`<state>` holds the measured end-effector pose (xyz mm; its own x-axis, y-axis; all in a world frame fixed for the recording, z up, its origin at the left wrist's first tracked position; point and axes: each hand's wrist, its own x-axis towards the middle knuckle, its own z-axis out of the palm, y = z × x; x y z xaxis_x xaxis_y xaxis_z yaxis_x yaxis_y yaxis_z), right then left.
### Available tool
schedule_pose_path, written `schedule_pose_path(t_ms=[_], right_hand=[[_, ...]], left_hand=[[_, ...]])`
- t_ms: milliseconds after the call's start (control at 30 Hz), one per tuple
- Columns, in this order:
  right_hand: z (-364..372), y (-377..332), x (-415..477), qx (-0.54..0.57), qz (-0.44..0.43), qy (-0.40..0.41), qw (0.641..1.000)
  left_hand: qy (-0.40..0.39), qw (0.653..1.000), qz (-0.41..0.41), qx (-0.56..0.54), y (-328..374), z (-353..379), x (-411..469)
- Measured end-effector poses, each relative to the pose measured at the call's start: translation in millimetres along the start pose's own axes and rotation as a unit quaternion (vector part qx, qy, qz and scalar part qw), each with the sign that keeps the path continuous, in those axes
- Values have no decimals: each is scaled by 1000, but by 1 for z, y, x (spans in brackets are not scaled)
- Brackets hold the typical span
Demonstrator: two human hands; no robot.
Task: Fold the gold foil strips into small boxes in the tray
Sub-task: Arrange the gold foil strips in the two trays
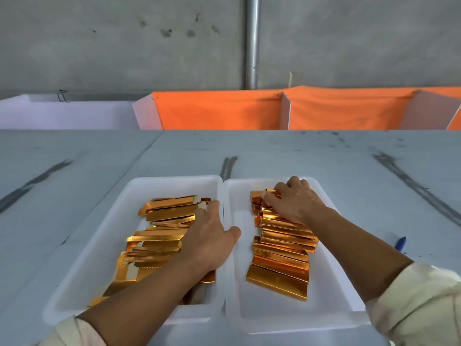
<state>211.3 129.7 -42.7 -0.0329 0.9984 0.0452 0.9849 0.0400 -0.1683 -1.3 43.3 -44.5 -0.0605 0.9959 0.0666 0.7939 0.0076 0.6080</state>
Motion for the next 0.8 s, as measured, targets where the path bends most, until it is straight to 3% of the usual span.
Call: schedule_pose_path(t_ms=[233, 367, 567, 733, 800], right_hand=[[-5, -8, 7, 13, -7, -9, 1000], [4, -8, 7, 15, -6, -126, 992], [2, -8, -2, 25, -40, -189, 981], [-3, -11, -13, 25, -52, -215, 975], [-7, -10, -17, 29, -46, -227, 972]], left_hand=[[1, 1000, 1, 1, -2, 0, 1], [6, 1000, 8, 11, -2, 1, 1], [10, 999, 12, 29, -1, 2, 3], [9, 994, 16, 107, 3, -3, 2], [64, 972, 99, 205, 8, -10, 0]])
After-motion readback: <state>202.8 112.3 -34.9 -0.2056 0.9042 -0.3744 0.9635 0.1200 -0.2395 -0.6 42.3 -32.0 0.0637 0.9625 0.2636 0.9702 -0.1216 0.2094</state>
